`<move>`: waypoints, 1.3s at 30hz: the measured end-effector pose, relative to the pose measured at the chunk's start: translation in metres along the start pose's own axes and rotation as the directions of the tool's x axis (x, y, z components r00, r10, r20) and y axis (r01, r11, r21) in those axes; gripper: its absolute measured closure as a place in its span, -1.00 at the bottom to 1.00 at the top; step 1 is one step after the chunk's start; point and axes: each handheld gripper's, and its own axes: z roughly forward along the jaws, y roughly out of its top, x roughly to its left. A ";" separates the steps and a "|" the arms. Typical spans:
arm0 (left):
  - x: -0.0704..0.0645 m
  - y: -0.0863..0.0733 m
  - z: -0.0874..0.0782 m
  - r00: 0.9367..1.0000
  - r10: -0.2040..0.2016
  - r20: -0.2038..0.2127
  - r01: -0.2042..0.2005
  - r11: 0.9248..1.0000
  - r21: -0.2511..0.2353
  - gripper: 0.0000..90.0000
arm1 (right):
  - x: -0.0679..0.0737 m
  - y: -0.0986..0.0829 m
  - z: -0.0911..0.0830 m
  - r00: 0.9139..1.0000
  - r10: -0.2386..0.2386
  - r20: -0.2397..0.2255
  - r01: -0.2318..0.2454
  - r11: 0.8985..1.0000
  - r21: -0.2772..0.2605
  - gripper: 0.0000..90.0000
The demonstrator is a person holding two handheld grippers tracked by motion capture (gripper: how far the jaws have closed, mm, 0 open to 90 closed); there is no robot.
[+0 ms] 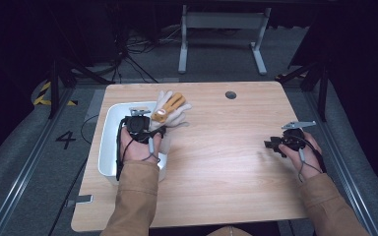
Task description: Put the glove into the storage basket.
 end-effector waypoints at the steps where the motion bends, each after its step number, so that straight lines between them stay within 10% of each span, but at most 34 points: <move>1: 0.001 0.001 0.000 1.000 -0.002 -0.003 0.002 1.000 0.006 0.60 | 0.000 0.000 -0.001 1.000 0.002 0.002 -0.002 1.000 0.002 0.35; 15: 0.019 0.018 0.005 0.992 -0.053 -0.112 0.070 0.986 0.154 0.60 | -0.001 -0.005 -0.002 1.000 0.005 0.007 -0.005 1.000 0.010 0.35; 30: 0.048 0.023 0.005 0.960 -0.164 -0.225 0.215 0.950 0.225 0.60 | -0.010 -0.009 -0.003 1.000 0.017 0.017 -0.017 1.000 0.010 0.34; 39: 0.055 0.025 0.005 0.950 -0.182 -0.253 0.239 0.946 0.217 0.60 | -0.011 -0.010 -0.002 1.000 0.020 0.021 -0.020 1.000 0.018 0.33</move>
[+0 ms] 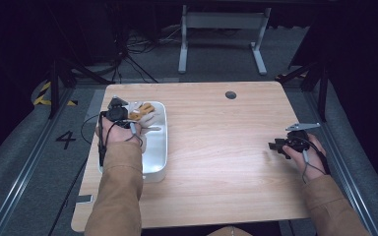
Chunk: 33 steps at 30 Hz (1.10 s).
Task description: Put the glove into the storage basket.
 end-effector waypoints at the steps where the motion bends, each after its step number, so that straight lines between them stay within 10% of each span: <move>1: 0.001 0.000 0.002 1.000 -0.005 -0.001 0.005 1.000 0.003 0.60 | 0.000 0.000 0.000 1.000 0.000 0.000 0.000 1.000 0.000 0.33; 33: 0.013 -0.020 0.053 0.999 -0.040 -0.011 0.040 0.997 0.065 0.59 | -0.001 -0.001 0.001 1.000 0.001 0.000 -0.001 1.000 0.003 0.32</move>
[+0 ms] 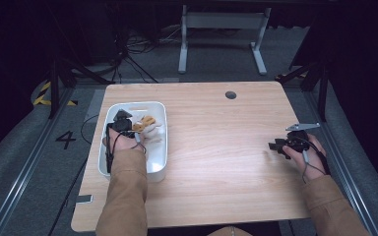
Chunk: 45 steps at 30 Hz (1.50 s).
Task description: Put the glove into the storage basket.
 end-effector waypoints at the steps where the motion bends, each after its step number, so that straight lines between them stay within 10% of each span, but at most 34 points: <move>1: 0.000 0.000 0.000 1.000 0.000 0.000 0.000 1.000 0.000 0.59 | 0.000 0.000 0.000 1.000 0.000 0.000 0.000 1.000 0.000 0.32; 37: -0.001 -0.003 0.027 0.993 0.033 -0.112 -0.019 0.993 0.120 0.52 | -0.002 -0.002 0.002 1.000 0.012 0.003 -0.012 1.000 0.005 0.30; 45: -0.003 -0.002 0.031 0.990 0.044 -0.133 -0.022 0.987 0.160 0.11 | -0.001 -0.002 0.003 1.000 0.012 -0.002 -0.012 1.000 0.013 0.29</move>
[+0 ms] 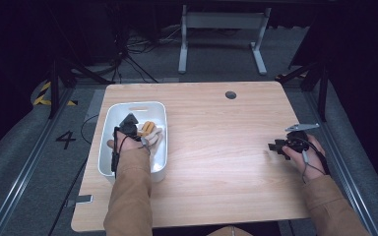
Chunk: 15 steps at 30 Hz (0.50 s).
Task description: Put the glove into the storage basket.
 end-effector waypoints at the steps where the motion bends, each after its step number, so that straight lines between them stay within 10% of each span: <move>1: -0.002 0.000 0.001 1.000 0.004 -0.020 -0.003 1.000 0.006 -0.14 | 0.000 0.000 0.000 1.000 0.000 0.000 0.000 1.000 0.001 0.29; 4: -0.006 0.001 -0.001 1.000 0.006 -0.031 -0.006 1.000 -0.001 -0.52 | 0.000 0.000 0.001 1.000 -0.002 0.000 0.002 1.000 -0.001 0.29; 15: -0.015 0.003 -0.007 0.999 0.030 -0.010 -0.030 1.000 -0.003 -0.55 | 0.000 0.000 0.001 1.000 -0.001 0.001 0.001 1.000 -0.003 0.27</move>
